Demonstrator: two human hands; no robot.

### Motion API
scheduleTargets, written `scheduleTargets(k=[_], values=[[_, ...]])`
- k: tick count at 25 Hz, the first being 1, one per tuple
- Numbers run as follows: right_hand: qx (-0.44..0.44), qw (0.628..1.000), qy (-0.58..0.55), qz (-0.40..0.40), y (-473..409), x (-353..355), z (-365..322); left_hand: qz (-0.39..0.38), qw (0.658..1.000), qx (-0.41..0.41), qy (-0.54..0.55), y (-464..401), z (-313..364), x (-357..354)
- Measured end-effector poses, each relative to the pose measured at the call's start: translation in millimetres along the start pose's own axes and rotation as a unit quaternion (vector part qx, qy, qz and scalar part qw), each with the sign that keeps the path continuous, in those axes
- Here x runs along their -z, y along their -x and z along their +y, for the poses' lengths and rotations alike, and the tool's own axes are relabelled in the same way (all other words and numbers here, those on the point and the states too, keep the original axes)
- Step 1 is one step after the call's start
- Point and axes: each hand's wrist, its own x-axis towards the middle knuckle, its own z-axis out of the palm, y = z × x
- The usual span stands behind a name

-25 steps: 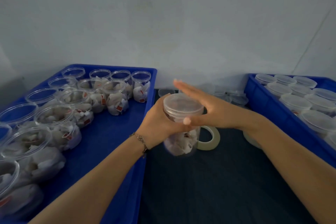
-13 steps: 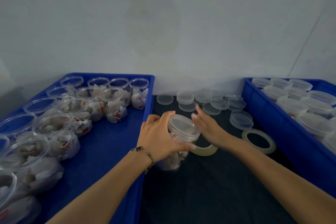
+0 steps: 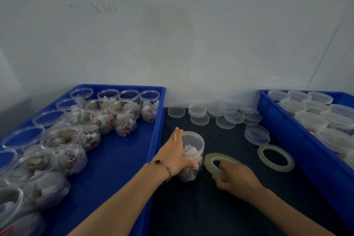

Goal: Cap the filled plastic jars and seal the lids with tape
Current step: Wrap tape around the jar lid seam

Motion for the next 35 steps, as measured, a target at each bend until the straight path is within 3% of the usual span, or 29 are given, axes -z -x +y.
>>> scheduleTargets(k=[2,4,9,15,19,26,31,35], values=[[-0.022,0.999,-0.042,-0.004,14,14,-6,0.021,0.996,-0.07,-0.046,7,5,6],[-0.022,0.997,-0.072,0.008,30,25,-11,0.034,0.989,-0.141,-0.011,14,9,11],[0.023,0.997,-0.073,0.03,59,58,-22,-0.079,0.978,-0.189,0.041,31,16,17],[0.017,0.996,-0.066,0.05,62,65,-30,0.03,0.971,-0.23,-0.055,37,20,9],[0.012,0.996,-0.08,0.047,62,62,-32,0.041,0.973,-0.21,-0.092,36,16,6],[0.009,0.996,-0.076,0.036,62,63,-35,-0.035,0.984,-0.168,-0.037,38,18,5],[0.006,0.995,-0.088,0.043,60,65,-36,0.03,0.986,-0.162,-0.022,37,22,3],[0.022,0.998,-0.041,0.036,56,61,-33,-0.01,0.982,-0.179,-0.066,38,18,9]])
